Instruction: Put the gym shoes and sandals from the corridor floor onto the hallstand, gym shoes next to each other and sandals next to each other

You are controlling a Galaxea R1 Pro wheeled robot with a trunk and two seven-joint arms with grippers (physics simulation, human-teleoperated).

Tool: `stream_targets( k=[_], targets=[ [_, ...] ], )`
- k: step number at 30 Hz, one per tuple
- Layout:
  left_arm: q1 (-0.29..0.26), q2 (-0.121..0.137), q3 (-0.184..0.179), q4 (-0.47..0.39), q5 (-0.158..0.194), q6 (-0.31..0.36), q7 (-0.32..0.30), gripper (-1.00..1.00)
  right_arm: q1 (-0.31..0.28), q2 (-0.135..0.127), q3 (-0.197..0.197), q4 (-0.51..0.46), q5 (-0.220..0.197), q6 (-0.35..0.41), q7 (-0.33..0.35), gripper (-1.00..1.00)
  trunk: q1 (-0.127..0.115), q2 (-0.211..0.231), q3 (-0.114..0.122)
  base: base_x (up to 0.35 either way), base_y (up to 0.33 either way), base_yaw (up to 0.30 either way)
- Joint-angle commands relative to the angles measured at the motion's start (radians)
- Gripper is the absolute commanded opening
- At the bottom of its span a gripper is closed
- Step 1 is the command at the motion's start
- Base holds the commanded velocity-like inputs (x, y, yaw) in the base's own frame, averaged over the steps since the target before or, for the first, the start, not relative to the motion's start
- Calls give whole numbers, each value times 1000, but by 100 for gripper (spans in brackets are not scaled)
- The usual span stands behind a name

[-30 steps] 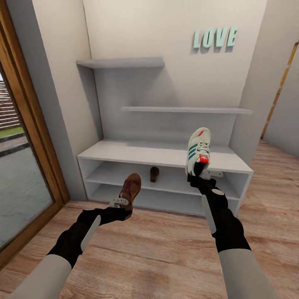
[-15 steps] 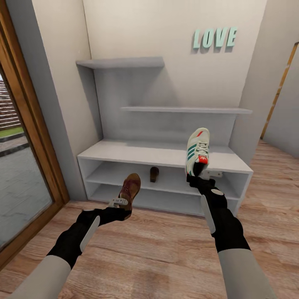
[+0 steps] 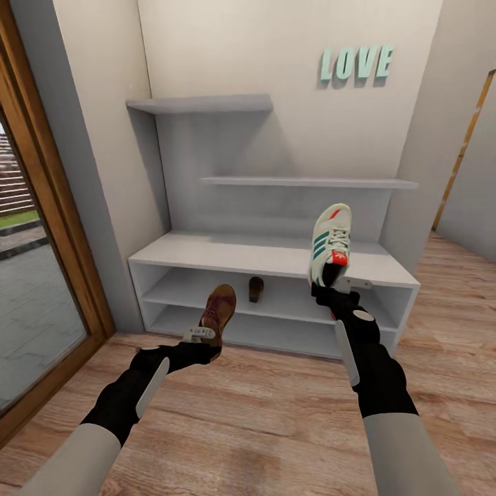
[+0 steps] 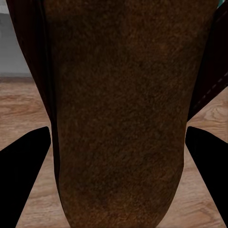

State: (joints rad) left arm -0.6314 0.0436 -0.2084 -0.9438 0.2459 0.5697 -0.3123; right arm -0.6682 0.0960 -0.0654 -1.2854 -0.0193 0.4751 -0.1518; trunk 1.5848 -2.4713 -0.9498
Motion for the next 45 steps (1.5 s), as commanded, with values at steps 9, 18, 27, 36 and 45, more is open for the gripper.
stream_targets(
  k=[9, 18, 27, 36, 45],
  targets=[
    [-1, 2, -2, -1, 6, 6, 1, -100, -1, 0, -3, -2, -4, 5, -5, -100, 0, 0, -1, 63, 71, 0],
    [-1, 2, -2, -1, 6, 6, 1, -100, -1, -1, -4, -2, -4, 5, -5, -100, 0, 0, -1, 195, 268, -166],
    [-1, 2, -1, -1, 6, 6, 1, -100, -1, -1, -5, -3, -4, 5, -5, -100, 0, 0, -1, 137, 314, -281],
    [-1, 12, 1, -1, 4, 7, 4, -100, -1, -9, -92, -1, -3, 6, -6, -100, 0, 0, -1, 8, 80, -37],
    [-1, 25, 1, 0, 4, 10, 9, -100, -1, -289, -573, 0, -3, 177, -3, -100, 0, 0, -1, 0, 2, -1]
  ],
)
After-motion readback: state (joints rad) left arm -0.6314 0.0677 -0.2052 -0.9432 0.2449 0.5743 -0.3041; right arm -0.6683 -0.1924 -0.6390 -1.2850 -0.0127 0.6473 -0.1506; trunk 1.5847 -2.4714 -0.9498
